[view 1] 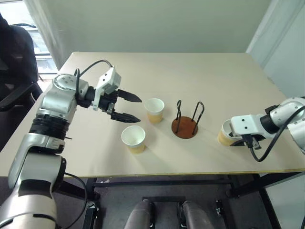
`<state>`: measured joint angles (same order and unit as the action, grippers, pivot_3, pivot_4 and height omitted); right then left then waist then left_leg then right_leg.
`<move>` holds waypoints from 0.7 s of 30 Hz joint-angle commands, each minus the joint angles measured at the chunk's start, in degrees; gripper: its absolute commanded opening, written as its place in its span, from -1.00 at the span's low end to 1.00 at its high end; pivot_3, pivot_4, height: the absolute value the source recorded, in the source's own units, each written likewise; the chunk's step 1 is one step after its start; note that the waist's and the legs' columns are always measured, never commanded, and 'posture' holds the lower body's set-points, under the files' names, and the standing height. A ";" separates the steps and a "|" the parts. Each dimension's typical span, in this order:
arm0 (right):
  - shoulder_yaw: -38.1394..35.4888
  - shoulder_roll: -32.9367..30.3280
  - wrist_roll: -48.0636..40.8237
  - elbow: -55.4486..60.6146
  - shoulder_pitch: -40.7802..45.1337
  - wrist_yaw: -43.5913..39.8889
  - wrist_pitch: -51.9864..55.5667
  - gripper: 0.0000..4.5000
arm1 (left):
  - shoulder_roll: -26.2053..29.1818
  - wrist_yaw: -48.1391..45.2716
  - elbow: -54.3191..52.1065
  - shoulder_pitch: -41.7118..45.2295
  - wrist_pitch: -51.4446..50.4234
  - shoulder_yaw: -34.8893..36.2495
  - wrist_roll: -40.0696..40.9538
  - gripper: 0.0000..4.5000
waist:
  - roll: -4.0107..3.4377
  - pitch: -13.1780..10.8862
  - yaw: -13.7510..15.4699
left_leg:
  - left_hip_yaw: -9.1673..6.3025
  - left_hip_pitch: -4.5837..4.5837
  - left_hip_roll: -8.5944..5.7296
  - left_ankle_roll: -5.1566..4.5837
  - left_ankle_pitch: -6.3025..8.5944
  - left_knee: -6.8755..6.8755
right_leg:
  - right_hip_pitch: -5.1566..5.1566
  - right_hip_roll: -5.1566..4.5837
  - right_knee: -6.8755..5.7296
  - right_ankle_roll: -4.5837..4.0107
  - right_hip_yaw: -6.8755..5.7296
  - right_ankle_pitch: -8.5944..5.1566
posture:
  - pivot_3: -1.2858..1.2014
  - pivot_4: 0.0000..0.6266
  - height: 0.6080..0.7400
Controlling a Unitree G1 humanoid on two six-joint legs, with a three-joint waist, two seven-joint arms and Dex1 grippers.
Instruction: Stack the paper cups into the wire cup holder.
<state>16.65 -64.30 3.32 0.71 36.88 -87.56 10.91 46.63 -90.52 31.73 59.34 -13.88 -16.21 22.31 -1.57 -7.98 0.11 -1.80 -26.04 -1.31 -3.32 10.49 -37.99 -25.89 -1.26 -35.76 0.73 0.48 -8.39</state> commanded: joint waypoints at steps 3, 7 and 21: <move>-0.74 -0.43 0.49 -1.38 2.57 -1.92 -2.35 -0.99 | 1.29 -1.98 -0.73 0.02 0.84 1.93 0.11 1.00 | 0.00 0.00 0.00 | -0.02 0.00 0.00 0.11 0.09 0.00 | 0.00 0.00 0.00 -0.01 0.00 -0.03 | 0.03 -0.52 1.00; -0.77 -0.82 0.64 -2.02 3.60 -3.56 -3.04 -0.99 | 1.47 -1.98 -0.64 -0.09 0.90 1.99 0.06 1.00 | 0.00 0.00 0.00 | -0.02 -0.01 0.00 0.10 0.12 0.00 | 0.00 0.00 0.04 -0.01 0.00 -0.04 | 0.03 -0.52 1.00; 0.19 3.13 -1.16 -7.58 23.77 -4.94 2.63 -0.99 | 1.62 -1.98 0.64 -0.34 1.90 1.08 -0.16 1.00 | -0.01 0.00 -0.13 | -0.07 0.02 0.01 0.08 0.14 0.05 | -0.06 0.03 0.03 -0.16 -0.03 -0.09 | 0.03 -0.52 1.00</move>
<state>17.14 -61.13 3.07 -6.87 58.47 -92.28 12.69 47.53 -90.56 32.45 58.24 -12.92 -16.21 22.01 -1.58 -7.98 -0.02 -1.88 -26.03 -1.29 -3.25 10.63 -37.94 -25.96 -1.24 -35.72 0.56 0.46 -8.49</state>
